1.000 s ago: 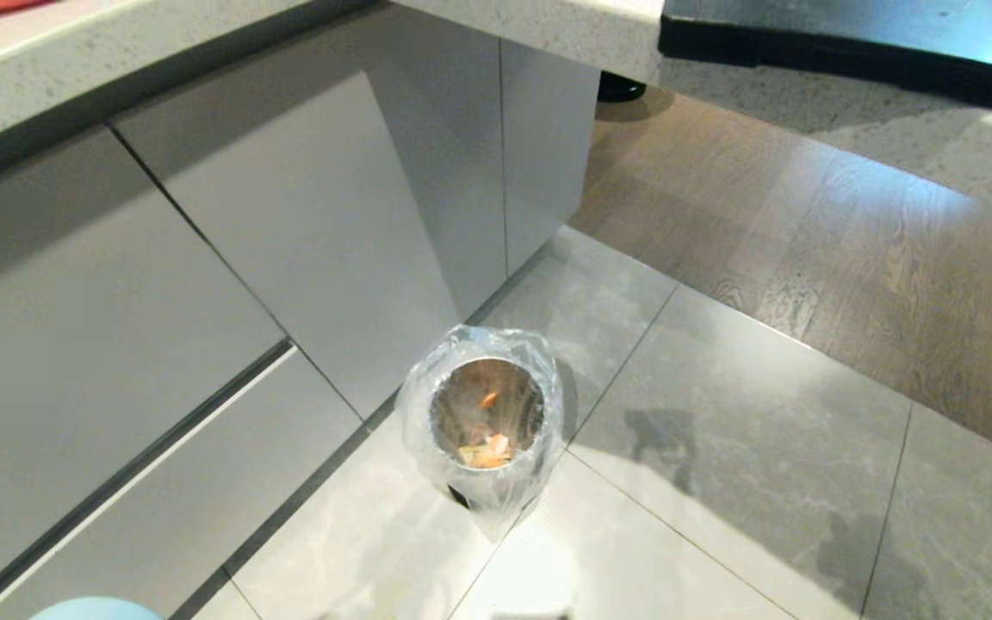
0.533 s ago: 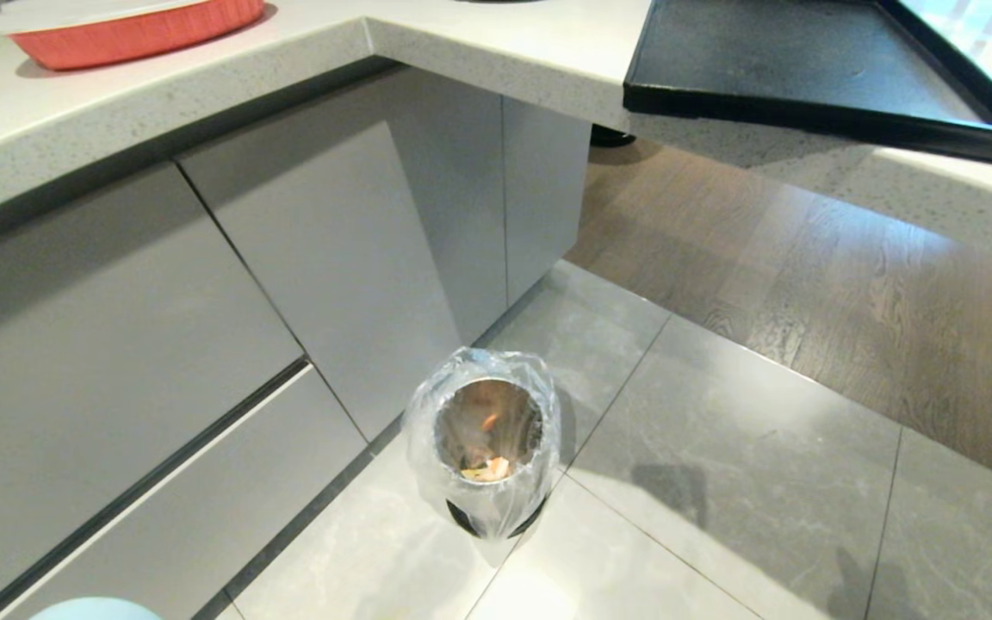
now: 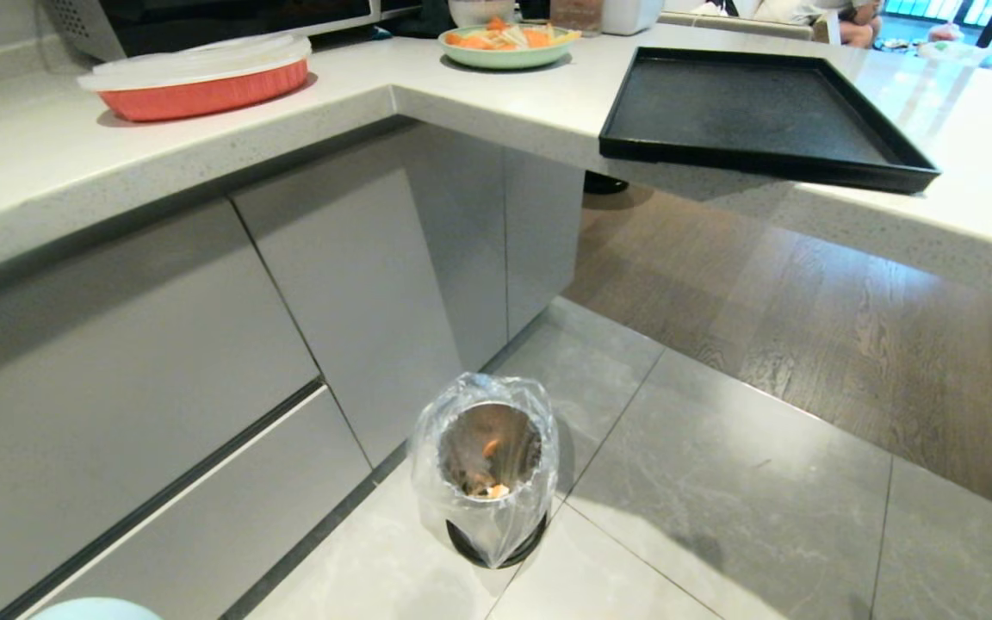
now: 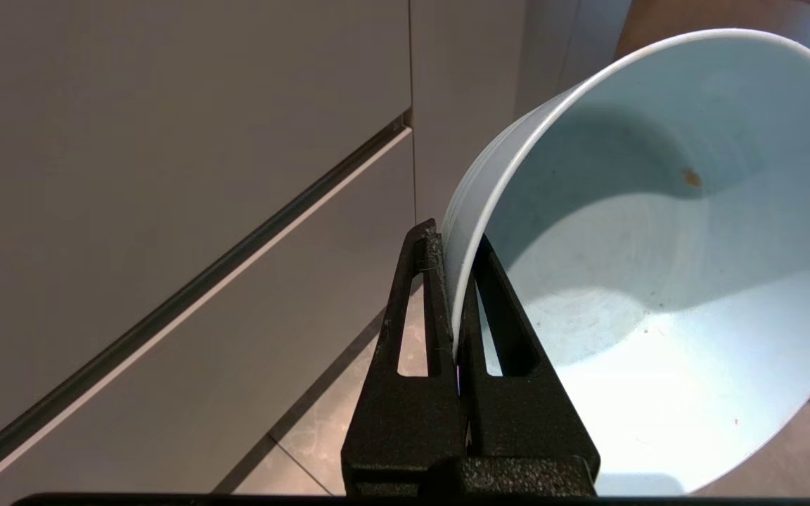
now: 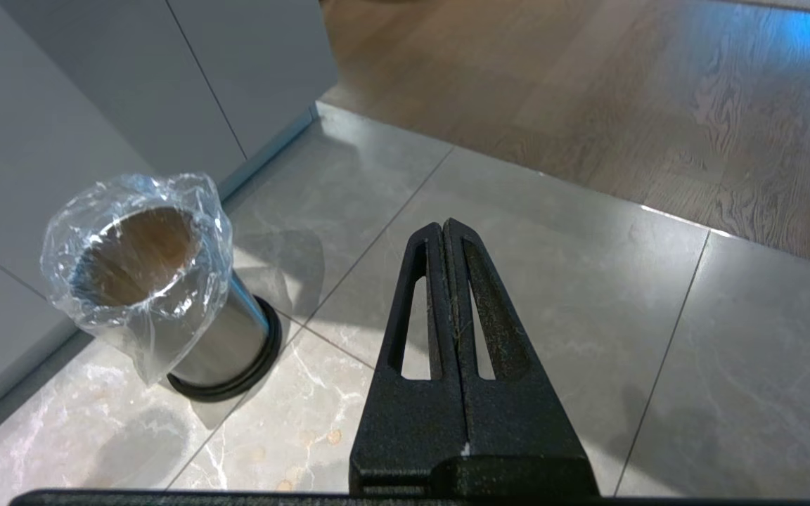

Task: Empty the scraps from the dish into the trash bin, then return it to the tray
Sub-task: Put the bowl back to the table

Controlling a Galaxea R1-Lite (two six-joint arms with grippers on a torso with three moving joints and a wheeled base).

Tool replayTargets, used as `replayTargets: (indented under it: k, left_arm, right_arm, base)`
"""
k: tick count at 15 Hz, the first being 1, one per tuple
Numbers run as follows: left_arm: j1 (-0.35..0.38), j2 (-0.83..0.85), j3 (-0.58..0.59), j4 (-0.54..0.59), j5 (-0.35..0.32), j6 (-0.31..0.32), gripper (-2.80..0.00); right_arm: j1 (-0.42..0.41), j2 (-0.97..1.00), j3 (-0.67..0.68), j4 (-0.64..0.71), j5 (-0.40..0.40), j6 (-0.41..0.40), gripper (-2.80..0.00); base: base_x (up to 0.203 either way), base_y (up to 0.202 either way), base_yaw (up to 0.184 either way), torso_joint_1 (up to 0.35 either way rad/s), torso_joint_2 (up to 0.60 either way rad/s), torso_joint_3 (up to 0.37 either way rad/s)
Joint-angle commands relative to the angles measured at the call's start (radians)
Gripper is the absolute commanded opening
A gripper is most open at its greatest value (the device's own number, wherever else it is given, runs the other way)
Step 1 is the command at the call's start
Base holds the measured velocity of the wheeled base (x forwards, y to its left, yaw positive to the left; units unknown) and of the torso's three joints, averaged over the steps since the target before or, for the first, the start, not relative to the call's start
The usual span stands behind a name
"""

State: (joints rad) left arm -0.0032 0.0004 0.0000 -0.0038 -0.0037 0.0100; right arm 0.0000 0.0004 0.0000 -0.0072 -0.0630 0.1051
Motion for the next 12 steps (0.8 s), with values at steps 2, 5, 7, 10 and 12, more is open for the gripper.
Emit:
replayTargets:
  k: [2,5,7,10,12]
  left_arm:
    - [0.000,0.001,0.000,-0.001,-0.001,-0.001,-2.80]
    - [0.000,0.001,0.000,-0.001,0.001,0.000,-2.80]
    - [0.000,0.001,0.000,-0.001,0.001,-0.001,-2.80]
    - [0.000,0.000,0.000,-0.001,0.001,-0.001,-2.80]
    - [0.000,0.001,0.000,-0.001,0.001,-0.001,-2.80]
  right_arm:
    - [0.000,0.000,0.000,0.000,0.000,0.001,-2.80]
    - [0.000,0.000,0.000,0.000,0.000,0.001,-2.80]
    - [0.000,0.000,0.000,0.000,0.000,0.001,-2.80]
    - [0.000,0.000,0.000,0.000,0.000,0.001,-2.80]
    - [0.000,0.000,0.000,0.000,0.000,0.001,-2.80]
  base:
    - [0.000,0.000,0.000,0.003,0.00,0.202]
    - [0.000,0.000,0.000,-0.001,0.00,0.206]
    - [0.000,0.000,0.000,0.000,0.00,0.000]
    - [0.000,0.000,0.000,0.000,0.00,0.000]
    - [0.000,0.000,0.000,0.000,0.00,0.000]
